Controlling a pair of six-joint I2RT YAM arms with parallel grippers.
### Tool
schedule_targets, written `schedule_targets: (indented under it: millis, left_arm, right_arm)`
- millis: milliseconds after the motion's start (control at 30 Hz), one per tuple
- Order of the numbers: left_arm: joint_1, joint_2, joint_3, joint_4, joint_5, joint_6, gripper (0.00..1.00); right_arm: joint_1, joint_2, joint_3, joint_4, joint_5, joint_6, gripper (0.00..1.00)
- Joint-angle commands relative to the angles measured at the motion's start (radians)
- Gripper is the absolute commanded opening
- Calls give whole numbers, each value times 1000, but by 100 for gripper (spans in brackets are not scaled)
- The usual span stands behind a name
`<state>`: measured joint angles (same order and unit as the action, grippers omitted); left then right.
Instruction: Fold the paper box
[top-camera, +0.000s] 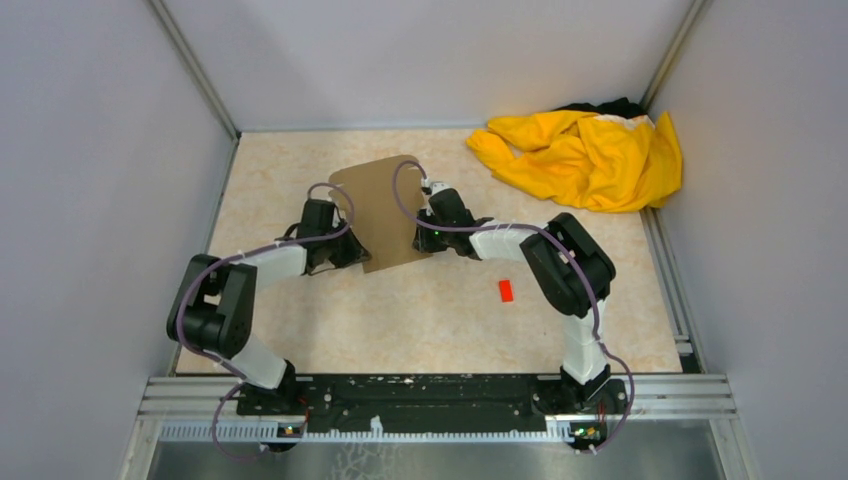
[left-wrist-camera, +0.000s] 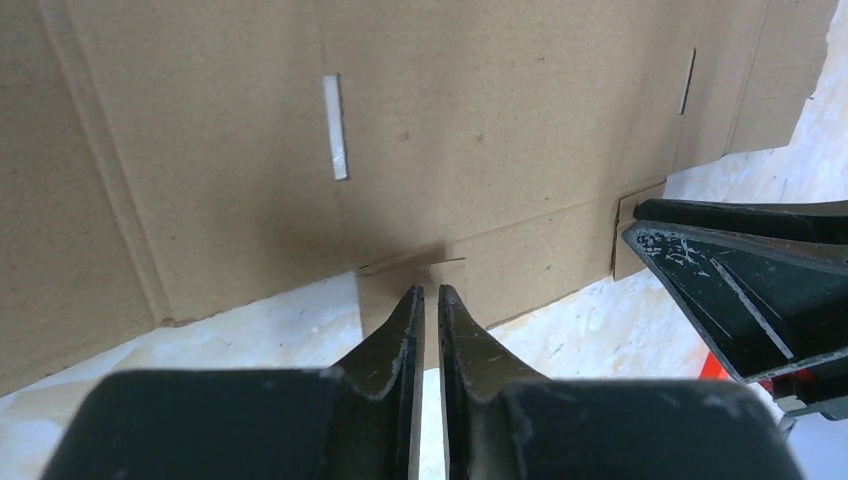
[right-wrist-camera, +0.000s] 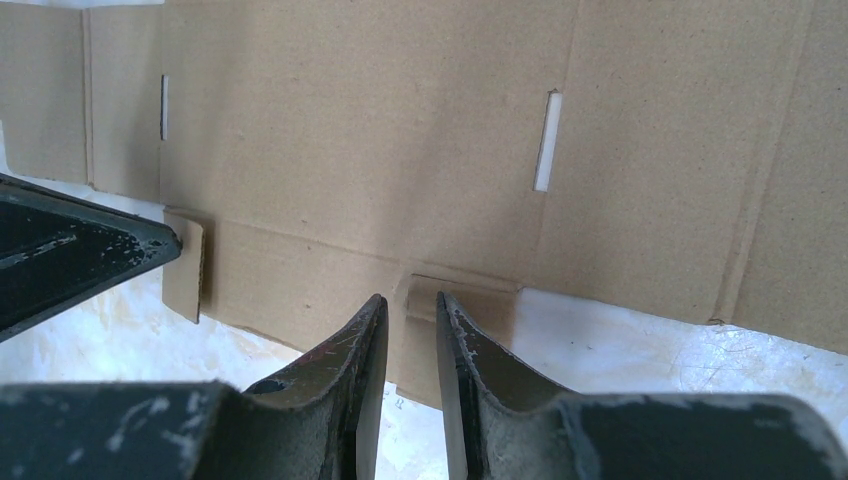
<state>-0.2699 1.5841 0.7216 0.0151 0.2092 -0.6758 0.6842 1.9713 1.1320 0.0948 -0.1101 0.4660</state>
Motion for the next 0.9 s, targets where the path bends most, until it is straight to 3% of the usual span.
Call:
schedule_targets:
  millis: [0,567,867]
  left_arm:
    - [-38,50,41,-48,-46,32,15]
    - [-84,151,73,-81,-90,65,11]
    - [-82,164,57,-58,-81,70,10]
  right_arm:
    - [20,136,-96,-312,-5,-7,26]
    - [19,106,-161,-290,9,18,25]
    - [20,72,-227,-285,41,66,19]
